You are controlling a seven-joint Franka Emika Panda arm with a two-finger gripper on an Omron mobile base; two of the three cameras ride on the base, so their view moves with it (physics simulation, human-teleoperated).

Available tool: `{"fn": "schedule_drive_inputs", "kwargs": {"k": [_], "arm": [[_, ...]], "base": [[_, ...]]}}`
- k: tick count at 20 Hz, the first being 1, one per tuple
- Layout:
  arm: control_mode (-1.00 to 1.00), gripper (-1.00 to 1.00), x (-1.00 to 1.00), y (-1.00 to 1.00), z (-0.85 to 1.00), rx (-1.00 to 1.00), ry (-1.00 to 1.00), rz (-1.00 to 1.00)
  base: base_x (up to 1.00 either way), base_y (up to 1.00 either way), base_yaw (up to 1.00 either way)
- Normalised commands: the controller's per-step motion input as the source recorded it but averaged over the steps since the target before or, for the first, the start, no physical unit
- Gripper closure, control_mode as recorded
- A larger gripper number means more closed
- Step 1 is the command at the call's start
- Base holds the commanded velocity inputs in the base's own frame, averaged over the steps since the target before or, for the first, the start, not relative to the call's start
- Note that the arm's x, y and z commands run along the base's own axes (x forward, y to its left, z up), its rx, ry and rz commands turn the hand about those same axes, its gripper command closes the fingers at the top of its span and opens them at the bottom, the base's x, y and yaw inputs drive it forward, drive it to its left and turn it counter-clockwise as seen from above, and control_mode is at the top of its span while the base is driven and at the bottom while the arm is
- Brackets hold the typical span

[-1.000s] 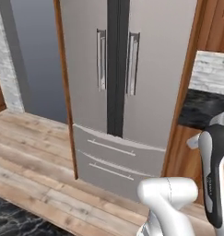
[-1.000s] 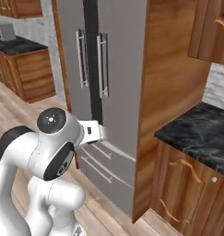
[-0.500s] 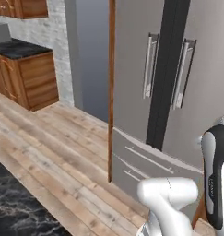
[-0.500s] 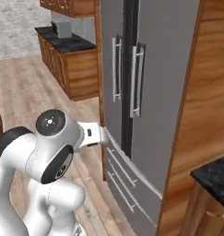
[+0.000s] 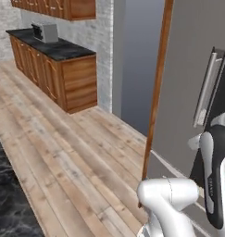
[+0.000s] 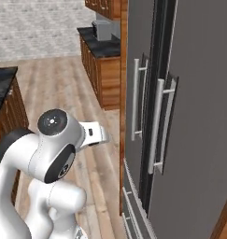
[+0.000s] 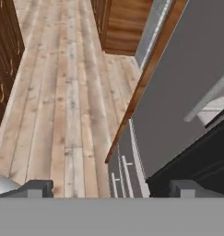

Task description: Place one of the steaks on the plate and the other in the bowl. Then place the bowl in the fridge.

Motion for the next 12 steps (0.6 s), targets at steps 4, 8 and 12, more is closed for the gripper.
{"fn": "schedule_drive_inputs", "kwargs": {"k": [4, 8, 12], "arm": [[1.0, -1.0, 0.0, 0.0, 0.0, 0.0, 0.0, 0.0], [1.0, -1.0, 0.0, 0.0, 0.0, 0.0, 0.0, 0.0], [1.0, -1.0, 0.0, 0.0, 0.0, 0.0, 0.0, 0.0]], "base": [[0.88, -0.28, -0.02], [0.34, -0.18, -0.15], [0.09, -0.25, -0.35]]}}
